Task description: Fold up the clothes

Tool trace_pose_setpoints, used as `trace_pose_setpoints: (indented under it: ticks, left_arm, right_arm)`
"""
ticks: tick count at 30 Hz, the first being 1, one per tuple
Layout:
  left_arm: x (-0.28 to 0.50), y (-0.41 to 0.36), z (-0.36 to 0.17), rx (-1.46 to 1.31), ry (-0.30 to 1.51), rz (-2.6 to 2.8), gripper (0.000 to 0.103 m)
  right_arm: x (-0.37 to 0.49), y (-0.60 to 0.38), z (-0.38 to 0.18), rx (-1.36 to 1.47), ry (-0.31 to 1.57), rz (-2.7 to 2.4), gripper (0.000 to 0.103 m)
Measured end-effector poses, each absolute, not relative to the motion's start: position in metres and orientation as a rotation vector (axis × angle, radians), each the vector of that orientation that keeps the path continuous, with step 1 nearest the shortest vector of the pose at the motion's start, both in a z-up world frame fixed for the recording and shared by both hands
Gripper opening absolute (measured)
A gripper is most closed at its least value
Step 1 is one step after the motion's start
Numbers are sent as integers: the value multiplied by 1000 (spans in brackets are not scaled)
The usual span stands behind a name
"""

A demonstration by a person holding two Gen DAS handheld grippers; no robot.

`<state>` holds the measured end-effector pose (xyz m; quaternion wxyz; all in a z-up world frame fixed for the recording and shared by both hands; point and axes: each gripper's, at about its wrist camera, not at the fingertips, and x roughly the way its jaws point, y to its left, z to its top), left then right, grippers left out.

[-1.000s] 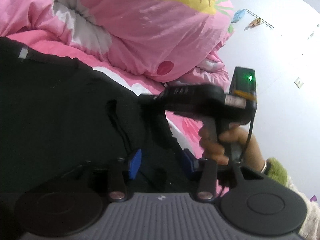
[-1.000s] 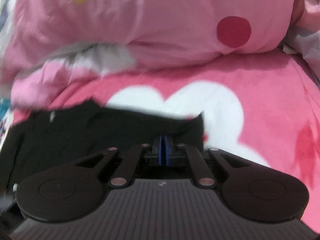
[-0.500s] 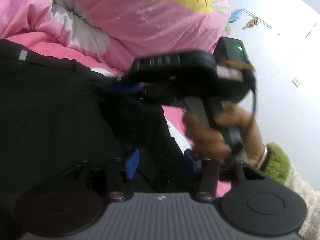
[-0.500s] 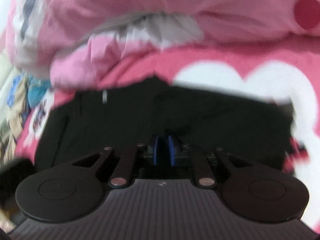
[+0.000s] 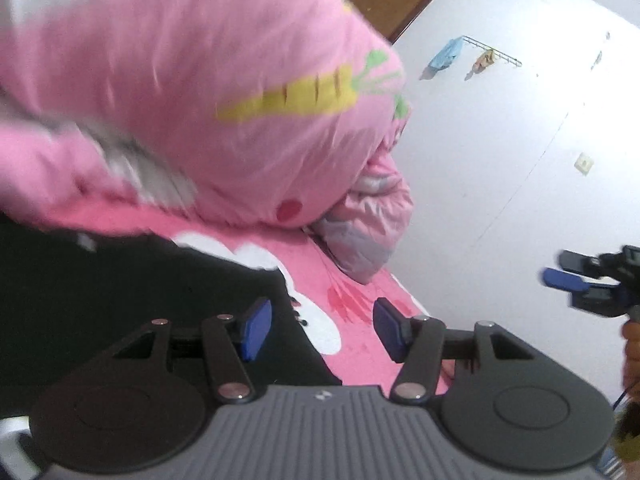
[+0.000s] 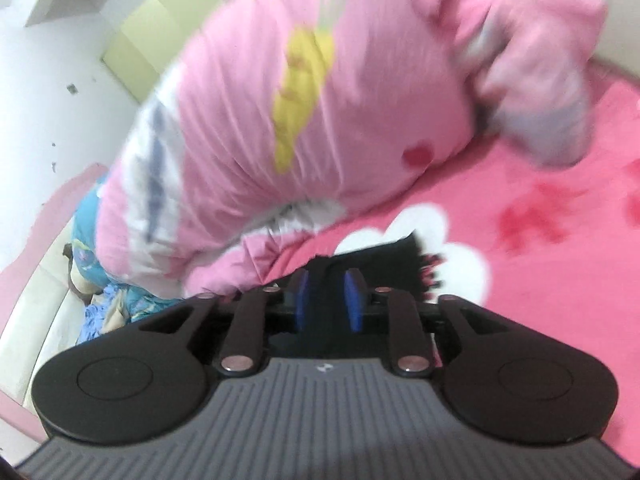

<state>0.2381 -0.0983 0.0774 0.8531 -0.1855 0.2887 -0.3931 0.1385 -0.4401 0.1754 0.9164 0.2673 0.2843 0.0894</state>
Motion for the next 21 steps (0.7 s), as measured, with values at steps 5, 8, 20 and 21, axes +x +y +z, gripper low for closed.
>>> trace_pose_setpoints:
  ticks: [5, 8, 20, 21]
  left_arm:
    - [153, -9, 146, -361, 541, -711, 59]
    - [90, 45, 187, -347, 484, -604, 61]
    - [-72, 128, 193, -191, 590, -282, 69]
    - [-75, 127, 178, -209, 622, -295, 69]
  right_arm:
    - [33, -445, 216, 471, 455, 146, 35]
    - [-6, -441, 213, 466, 417, 173, 37]
    - [-40, -367, 194, 379, 442, 360, 40]
    - [-33, -355, 191, 366, 455, 373, 41]
